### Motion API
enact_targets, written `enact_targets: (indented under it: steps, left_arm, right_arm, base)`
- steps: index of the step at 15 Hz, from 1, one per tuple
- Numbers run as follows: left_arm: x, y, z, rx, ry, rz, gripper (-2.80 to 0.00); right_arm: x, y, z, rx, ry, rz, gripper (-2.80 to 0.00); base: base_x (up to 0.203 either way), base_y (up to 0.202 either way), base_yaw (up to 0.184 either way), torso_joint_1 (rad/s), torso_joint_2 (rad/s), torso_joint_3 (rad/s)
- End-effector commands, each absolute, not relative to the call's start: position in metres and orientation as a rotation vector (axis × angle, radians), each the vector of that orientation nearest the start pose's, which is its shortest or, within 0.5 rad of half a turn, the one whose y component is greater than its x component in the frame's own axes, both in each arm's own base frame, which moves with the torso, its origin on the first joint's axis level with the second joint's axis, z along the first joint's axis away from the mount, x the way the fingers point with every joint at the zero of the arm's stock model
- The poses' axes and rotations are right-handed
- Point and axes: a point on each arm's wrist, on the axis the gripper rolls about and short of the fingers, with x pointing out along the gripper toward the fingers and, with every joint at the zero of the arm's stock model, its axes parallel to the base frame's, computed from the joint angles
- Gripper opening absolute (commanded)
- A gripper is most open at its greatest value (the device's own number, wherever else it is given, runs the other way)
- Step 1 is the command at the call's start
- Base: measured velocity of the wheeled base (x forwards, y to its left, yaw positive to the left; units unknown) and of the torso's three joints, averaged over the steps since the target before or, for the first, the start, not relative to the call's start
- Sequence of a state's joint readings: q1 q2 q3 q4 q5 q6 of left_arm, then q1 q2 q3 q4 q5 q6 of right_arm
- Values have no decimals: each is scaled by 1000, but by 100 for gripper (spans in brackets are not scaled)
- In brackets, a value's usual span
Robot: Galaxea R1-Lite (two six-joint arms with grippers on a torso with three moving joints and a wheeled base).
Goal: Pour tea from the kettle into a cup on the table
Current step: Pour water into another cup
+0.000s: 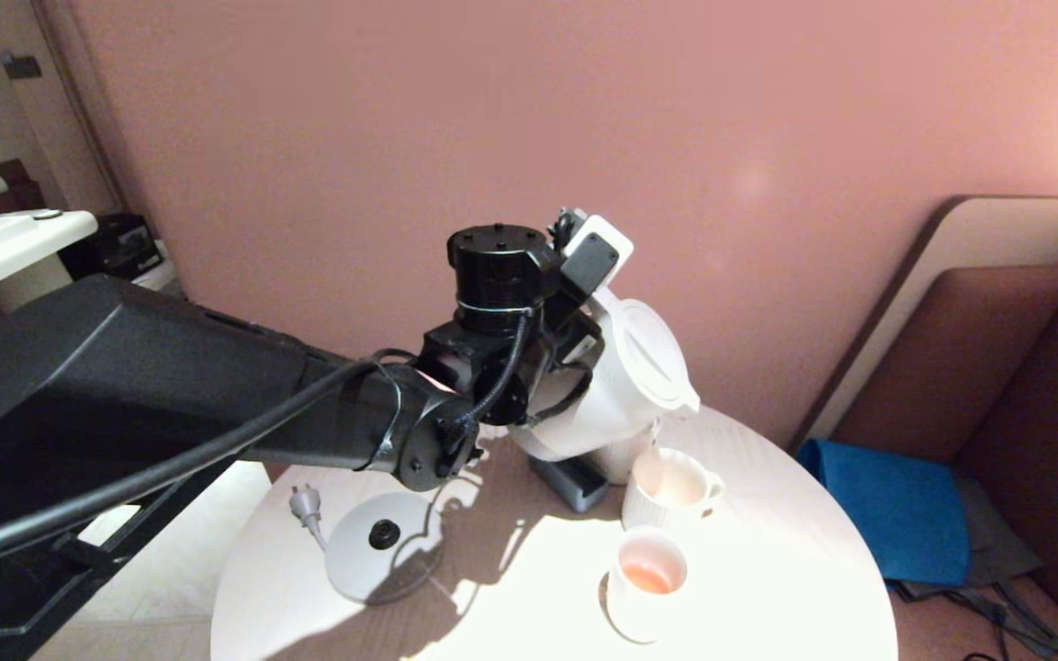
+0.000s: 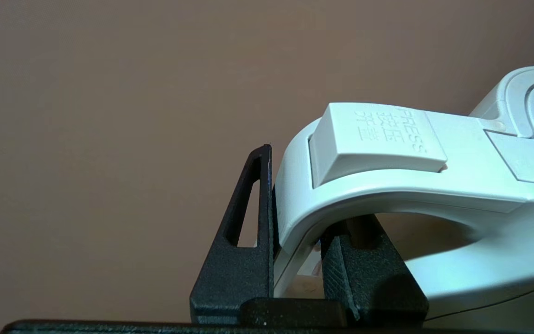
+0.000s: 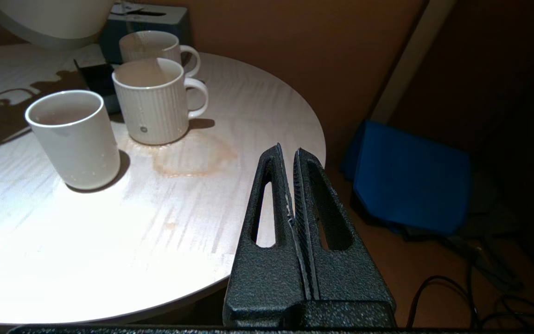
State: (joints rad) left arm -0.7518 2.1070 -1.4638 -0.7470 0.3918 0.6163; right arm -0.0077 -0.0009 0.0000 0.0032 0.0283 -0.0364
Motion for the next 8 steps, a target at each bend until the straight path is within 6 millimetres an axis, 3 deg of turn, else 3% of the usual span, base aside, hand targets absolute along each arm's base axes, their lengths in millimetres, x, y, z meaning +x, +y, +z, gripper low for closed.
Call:
enact_targets:
  steps: [1,8]
  left_arm:
    - [328,-291,225,560,-199,-308,-280]
    - [336,-283,223,582,-192,-285,-280]
  right_arm:
    - [-23,1,75,-37,3,22,-280]
    - [-23,1,75,-37,3,22,-280]
  base:
    - [0,0,0,0,0,0]
    - [0,0,0,0,0,0]
